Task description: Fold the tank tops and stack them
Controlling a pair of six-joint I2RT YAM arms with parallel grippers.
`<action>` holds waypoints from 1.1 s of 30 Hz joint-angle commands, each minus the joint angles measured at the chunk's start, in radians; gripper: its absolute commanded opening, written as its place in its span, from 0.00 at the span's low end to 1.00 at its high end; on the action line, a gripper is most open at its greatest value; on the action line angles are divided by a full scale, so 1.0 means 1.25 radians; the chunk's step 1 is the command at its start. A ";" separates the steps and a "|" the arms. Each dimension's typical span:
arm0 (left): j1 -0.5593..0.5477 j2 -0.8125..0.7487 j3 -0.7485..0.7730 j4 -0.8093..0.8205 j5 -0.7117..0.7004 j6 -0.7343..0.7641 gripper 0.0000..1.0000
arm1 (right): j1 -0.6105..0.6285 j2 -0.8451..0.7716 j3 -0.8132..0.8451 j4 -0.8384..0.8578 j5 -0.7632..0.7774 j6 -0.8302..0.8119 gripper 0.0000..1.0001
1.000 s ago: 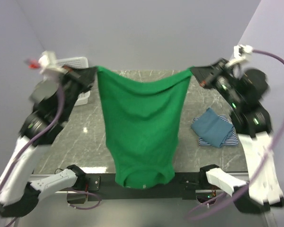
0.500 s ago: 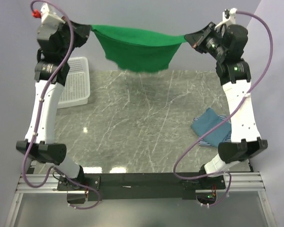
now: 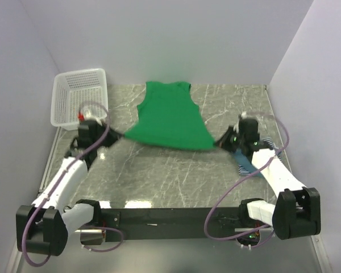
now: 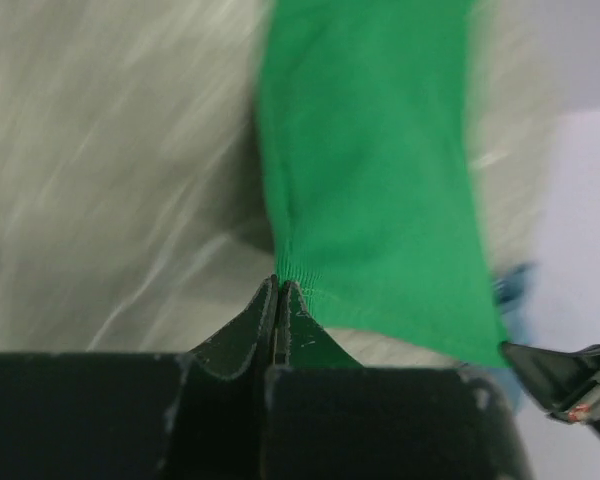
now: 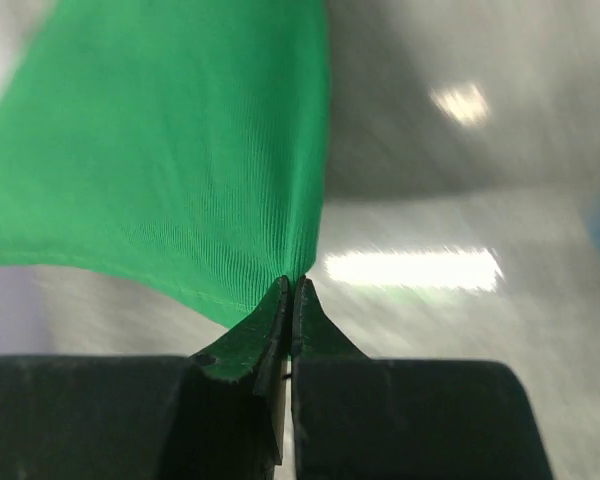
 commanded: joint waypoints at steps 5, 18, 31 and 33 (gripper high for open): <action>-0.030 -0.103 -0.314 0.051 0.033 -0.083 0.01 | -0.007 -0.055 -0.204 0.039 0.028 0.004 0.00; -0.072 -0.331 -0.372 -0.151 -0.001 -0.176 0.01 | -0.007 -0.244 -0.264 -0.159 0.063 0.047 0.00; -0.115 -0.428 -0.281 -0.247 0.010 -0.175 0.58 | -0.009 -0.377 -0.191 -0.328 0.117 0.070 0.52; -0.115 -0.427 -0.248 -0.269 -0.013 -0.149 0.61 | -0.008 -0.394 -0.176 -0.336 0.125 0.072 0.53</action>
